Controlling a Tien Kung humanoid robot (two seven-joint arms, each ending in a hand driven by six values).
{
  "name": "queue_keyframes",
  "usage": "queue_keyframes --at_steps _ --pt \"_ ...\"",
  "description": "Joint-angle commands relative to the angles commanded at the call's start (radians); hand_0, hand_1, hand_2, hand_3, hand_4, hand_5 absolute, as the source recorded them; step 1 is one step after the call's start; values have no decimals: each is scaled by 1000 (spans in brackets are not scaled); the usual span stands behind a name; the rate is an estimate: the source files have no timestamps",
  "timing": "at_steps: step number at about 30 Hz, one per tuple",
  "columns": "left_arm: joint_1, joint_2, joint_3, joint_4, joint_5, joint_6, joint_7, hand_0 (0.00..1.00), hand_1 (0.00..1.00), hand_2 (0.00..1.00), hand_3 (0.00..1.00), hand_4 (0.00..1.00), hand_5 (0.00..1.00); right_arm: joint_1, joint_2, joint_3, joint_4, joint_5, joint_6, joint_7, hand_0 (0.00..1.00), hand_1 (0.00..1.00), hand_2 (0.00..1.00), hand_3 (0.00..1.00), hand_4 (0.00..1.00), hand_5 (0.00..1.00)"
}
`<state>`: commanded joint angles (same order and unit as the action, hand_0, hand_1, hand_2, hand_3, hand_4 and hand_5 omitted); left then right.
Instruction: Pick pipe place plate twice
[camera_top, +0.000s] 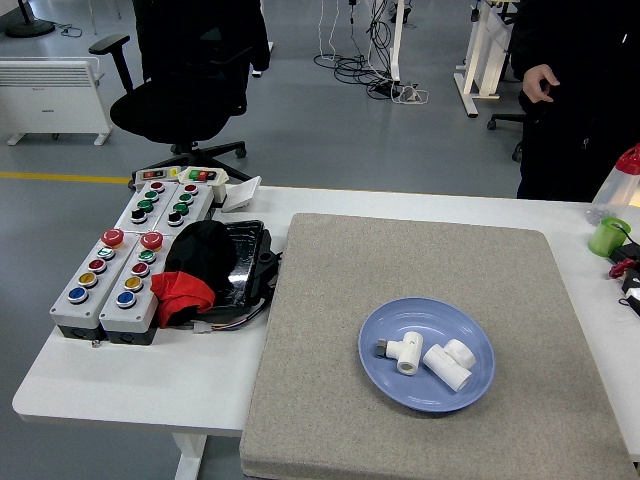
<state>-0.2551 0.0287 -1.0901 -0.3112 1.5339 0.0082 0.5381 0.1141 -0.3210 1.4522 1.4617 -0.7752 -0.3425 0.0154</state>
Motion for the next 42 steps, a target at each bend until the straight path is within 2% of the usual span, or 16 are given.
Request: queue_keyframes --at_steps 3,4,5,7,15,16,28,39,40,42 --pt "1 0 -2 1 1 2 0 653 629 630 550 389 998 -47 12 42 -2 123 5 -1 809 785 864 819 532 450" --pt "2 0 -2 1 -1 3 -1 653 631 629 550 389 998 -63 17 53 -3 162 5 -1 795 775 857 818 534 496" --pt "3 0 -3 1 0 3 -1 653 631 629 550 389 998 -75 19 61 -4 201 4 0 795 775 857 818 534 496" --pt "3 0 -4 2 2 3 -2 653 631 629 550 389 998 -87 21 66 -4 225 5 0 795 775 857 818 534 496" --pt "-1 1 -6 2 4 2 -3 653 630 629 551 389 998 -79 21 78 -2 240 -14 8 791 772 856 814 521 487" --pt "-2 1 -4 2 2 2 -2 653 629 630 551 389 998 -78 22 79 -3 246 -21 9 787 765 849 810 499 528" --pt "-7 3 2 1 -8 3 -2 653 630 630 551 390 998 -71 29 80 -9 257 -28 5 784 763 850 810 486 573" --pt "-10 4 -8 4 3 4 -5 653 629 630 551 389 998 -75 33 83 -12 276 -69 1 784 764 851 811 479 598" --pt "-10 4 -10 4 5 4 -5 653 629 630 551 388 998 -75 34 83 -13 278 -72 1 778 757 845 805 459 650" --pt "-11 4 -11 4 7 4 -5 653 629 630 551 388 998 -75 35 83 -13 281 -75 1 778 757 845 805 459 650"
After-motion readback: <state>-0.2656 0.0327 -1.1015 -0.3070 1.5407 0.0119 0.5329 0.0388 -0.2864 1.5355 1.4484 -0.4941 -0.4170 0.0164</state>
